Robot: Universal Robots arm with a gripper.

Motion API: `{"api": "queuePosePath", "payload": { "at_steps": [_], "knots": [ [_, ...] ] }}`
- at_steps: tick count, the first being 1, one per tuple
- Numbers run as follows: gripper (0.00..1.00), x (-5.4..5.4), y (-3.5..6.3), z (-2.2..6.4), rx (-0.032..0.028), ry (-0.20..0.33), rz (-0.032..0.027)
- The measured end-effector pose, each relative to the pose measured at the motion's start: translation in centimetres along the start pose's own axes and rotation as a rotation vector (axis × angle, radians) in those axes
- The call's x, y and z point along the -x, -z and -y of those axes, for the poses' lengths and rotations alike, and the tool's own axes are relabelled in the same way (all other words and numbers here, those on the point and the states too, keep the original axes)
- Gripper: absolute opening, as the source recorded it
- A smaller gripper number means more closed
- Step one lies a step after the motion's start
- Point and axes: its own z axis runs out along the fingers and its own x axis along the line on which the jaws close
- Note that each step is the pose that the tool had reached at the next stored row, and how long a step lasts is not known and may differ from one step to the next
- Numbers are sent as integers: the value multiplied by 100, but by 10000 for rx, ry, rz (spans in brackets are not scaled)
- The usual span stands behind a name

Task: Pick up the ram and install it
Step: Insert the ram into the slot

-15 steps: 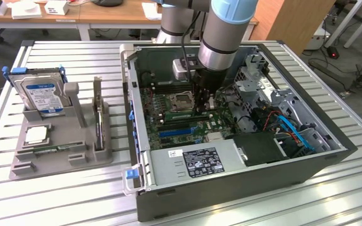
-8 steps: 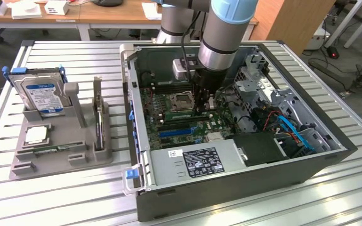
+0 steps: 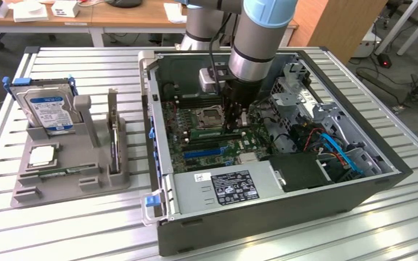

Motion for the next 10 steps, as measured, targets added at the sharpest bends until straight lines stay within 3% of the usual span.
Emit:
{"api": "queuePosePath", "payload": {
  "at_steps": [10],
  "knots": [
    [11,0,-1,-2,-16,1,-1]
  ]
}}
